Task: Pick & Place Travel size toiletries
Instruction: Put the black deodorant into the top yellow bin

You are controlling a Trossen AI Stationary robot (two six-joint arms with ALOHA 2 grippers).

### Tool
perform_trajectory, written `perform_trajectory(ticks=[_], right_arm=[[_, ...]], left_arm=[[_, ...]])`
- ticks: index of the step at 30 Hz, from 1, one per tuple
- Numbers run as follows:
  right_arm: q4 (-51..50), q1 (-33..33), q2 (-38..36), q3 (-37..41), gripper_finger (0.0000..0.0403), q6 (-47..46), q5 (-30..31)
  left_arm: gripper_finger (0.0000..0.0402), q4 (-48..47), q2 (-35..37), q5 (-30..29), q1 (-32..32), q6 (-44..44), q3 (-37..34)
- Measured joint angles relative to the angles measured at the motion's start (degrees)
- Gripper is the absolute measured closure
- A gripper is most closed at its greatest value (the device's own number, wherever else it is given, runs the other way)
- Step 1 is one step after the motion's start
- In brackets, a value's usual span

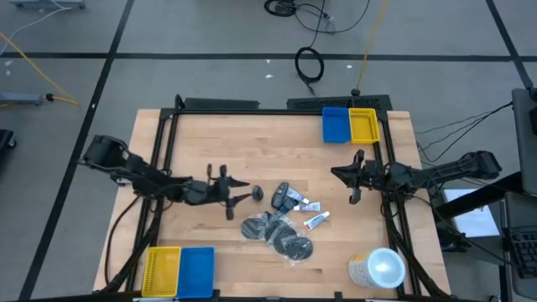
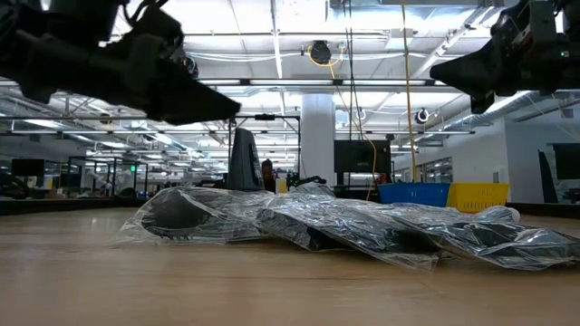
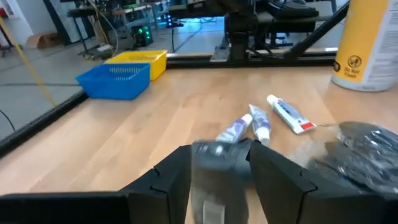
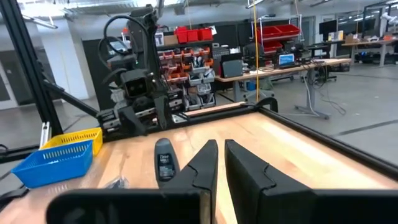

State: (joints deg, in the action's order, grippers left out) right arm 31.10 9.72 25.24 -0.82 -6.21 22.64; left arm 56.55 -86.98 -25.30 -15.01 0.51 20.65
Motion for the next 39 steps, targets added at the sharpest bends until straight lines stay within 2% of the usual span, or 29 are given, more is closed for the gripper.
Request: perform_trajectory(ticks=[8, 12, 17, 32, 39], right_arm=[[0.42, 0.0, 1.73, 0.0, 0.0378, -0.62, -0.16], [0.42, 0.0, 1.87, 0.0, 0.0378, -0.6, -0.16], [0.4, 0.0, 1.85, 0.0, 0.0378, -0.6, -0.18], [0.38, 0.0, 1.85, 0.0, 0.0378, -0.18, -0.2], [0.37, 0.0, 1.85, 0.0, 0.0378, -0.16, -0.2]], left_arm=[[0.015, -9.72, -1.16, -0.85, 2.27, -0.13, 5.16], [0.0112, -9.98, -1.14, -0.77, 3.33, -2.4, 5.53], [0.0084, -10.49, -1.14, -0.02, 4.29, -8.83, 5.53], [0.0075, -13.02, -1.23, 2.06, 4.06, -12.33, 5.51], [0.0075, -8.77, -7.8, 2.92, 4.08, -14.56, 5.51]])
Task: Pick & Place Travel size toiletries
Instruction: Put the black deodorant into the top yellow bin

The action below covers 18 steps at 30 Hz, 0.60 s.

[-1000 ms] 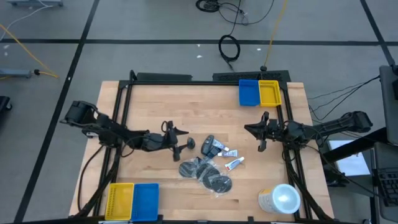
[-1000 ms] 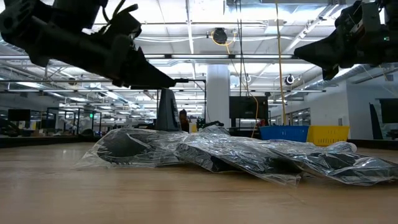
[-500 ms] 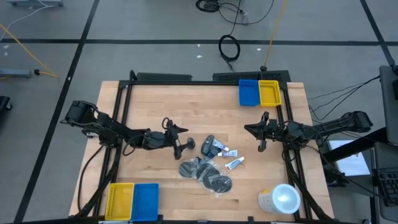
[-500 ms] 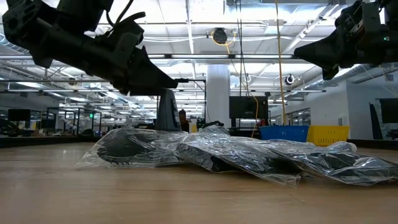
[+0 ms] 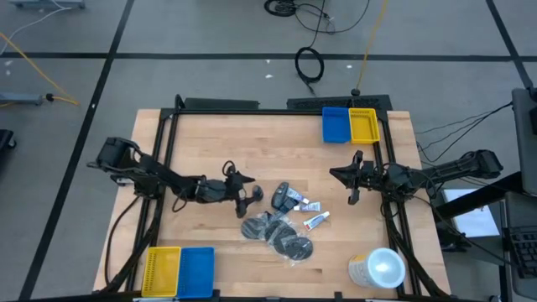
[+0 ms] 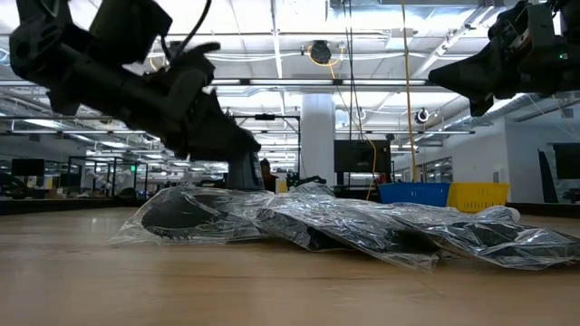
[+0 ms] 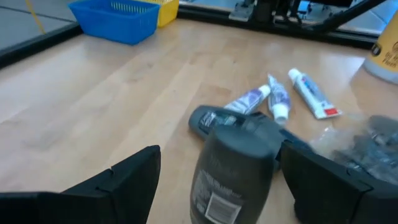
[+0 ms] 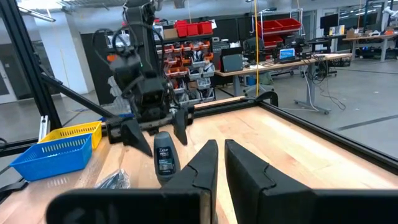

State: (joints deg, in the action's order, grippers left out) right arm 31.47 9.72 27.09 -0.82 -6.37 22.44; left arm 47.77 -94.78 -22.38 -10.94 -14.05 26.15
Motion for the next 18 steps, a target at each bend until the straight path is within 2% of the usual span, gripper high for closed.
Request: perform_trajectory(ticks=[4, 12, 18], right_arm=[[0.01, 0.0, 0.0, 0.0, 0.0378, 0.0, -0.02], [-0.01, 0.0, -0.02, 0.01, 0.0378, 0.0, -0.02], [-0.05, 0.0, 0.0, 0.0, 0.0378, 0.0, -0.02]], left_arm=[[0.0076, 6.51, -5.43, 1.44, 0.0, 1.1, 0.26], [0.0077, 6.22, -12.48, 4.4, 0.04, 5.21, 5.37], [0.0115, 5.95, -13.82, 4.09, 0.05, 5.86, 7.23]])
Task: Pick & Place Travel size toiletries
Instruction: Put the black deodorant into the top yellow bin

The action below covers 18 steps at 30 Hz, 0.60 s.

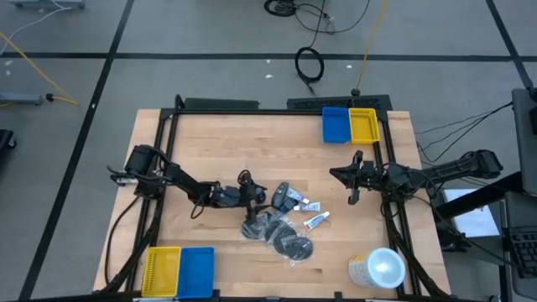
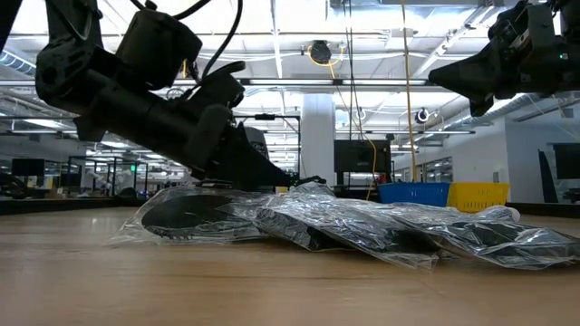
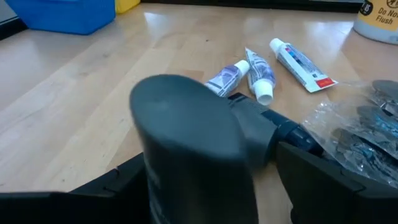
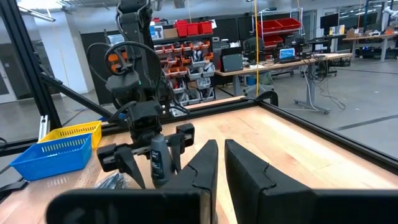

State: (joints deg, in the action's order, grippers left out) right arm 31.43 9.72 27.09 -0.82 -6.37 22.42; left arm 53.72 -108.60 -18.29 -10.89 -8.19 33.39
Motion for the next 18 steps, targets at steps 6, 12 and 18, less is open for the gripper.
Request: perform_trajectory(ticks=[6, 12, 18], right_arm=[[-0.16, 0.0, 0.02, 0.0, 0.0378, 0.02, 0.0], [-0.16, 0.0, 0.02, 0.0, 0.0378, 0.02, 0.0], [-0.18, 0.02, 0.02, 0.0, 0.0378, 0.02, 0.0]], left_arm=[[0.0169, -0.31, 0.0, 0.03, -0.01, -0.58, 0.0], [0.0232, -0.51, 0.02, 2.43, -0.01, -0.54, 0.0], [0.0232, -0.37, 0.28, 2.9, 0.34, 0.67, 0.0]])
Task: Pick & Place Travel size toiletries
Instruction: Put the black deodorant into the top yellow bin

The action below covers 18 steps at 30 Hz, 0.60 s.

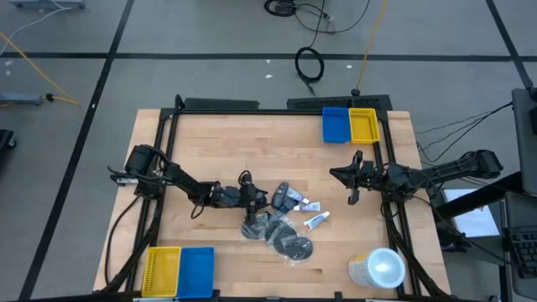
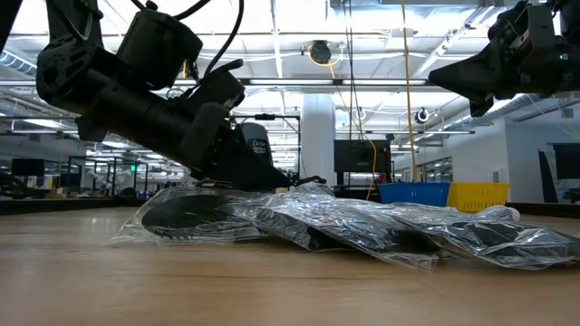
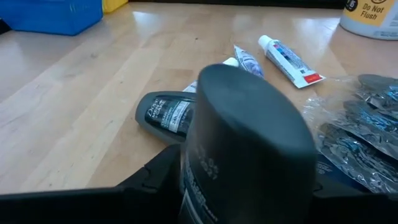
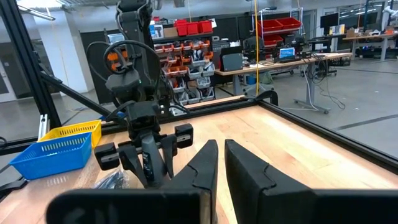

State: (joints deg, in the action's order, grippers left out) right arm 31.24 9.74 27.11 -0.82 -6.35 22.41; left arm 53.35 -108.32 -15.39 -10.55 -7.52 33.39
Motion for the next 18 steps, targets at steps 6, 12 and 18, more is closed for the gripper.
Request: perform_trajectory(ticks=[6, 12, 18], right_arm=[[0.02, -0.02, 0.0, 0.0, 0.0378, 0.0, 0.02], [1.28, -0.02, 0.0, 0.01, 0.0378, -0.02, 0.02], [4.08, -0.02, 0.53, -1.07, 0.0378, -0.44, -0.28]], left_arm=[[0.0235, -0.53, 3.65, 0.84, 1.26, 1.09, -0.02], [0.0236, -3.15, 11.12, 0.85, 3.02, 4.06, 2.46], [0.0236, -26.3, 13.01, 3.87, 5.07, 10.98, 18.37]])
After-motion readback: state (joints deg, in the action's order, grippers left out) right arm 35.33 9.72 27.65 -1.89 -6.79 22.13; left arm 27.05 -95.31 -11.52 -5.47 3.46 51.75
